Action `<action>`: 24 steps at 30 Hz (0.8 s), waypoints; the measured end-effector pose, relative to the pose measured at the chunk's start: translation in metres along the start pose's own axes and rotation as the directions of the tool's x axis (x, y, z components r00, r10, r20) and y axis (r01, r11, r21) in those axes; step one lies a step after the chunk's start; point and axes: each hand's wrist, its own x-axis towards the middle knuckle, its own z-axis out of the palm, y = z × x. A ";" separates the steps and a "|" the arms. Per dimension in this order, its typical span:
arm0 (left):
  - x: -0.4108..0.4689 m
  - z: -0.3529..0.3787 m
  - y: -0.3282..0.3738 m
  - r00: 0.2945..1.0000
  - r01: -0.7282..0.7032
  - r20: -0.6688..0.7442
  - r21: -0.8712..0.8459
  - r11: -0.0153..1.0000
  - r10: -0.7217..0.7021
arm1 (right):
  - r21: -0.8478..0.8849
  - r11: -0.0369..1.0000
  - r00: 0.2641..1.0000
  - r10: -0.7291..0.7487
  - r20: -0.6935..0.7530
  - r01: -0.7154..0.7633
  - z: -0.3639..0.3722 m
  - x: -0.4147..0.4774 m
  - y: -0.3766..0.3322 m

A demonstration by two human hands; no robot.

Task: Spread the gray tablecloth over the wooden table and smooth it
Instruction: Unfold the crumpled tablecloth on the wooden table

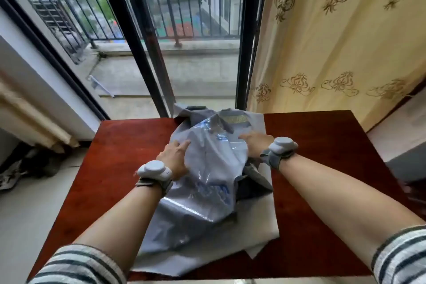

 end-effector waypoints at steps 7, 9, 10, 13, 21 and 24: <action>0.020 0.035 0.000 0.995 -0.073 0.067 0.063 0.995 0.069 | 0.054 0.998 0.970 -0.027 0.241 0.014 0.023 0.019 0.001; 0.024 0.037 -0.003 0.993 -0.104 0.054 0.064 0.992 0.101 | 0.112 0.993 0.980 0.011 0.199 -0.034 0.021 0.025 0.002; 0.028 0.037 -0.006 0.993 -0.110 0.053 0.041 0.993 0.107 | 0.155 0.986 0.984 0.041 0.175 -0.068 0.021 0.029 0.002; 0.039 0.030 -0.017 0.998 -0.054 0.001 -0.190 0.980 0.055 | 0.263 0.951 0.985 0.144 0.094 -0.164 0.012 0.040 0.001; 0.080 -0.045 -0.052 0.940 0.109 -0.193 -0.611 0.784 -0.280 | 0.578 0.782 0.913 0.380 -0.145 -0.234 -0.038 0.062 -0.029; 0.092 -0.071 -0.066 0.944 0.127 -0.163 -0.624 0.771 -0.287 | 0.746 0.632 0.873 0.465 -0.148 -0.210 -0.060 0.073 -0.047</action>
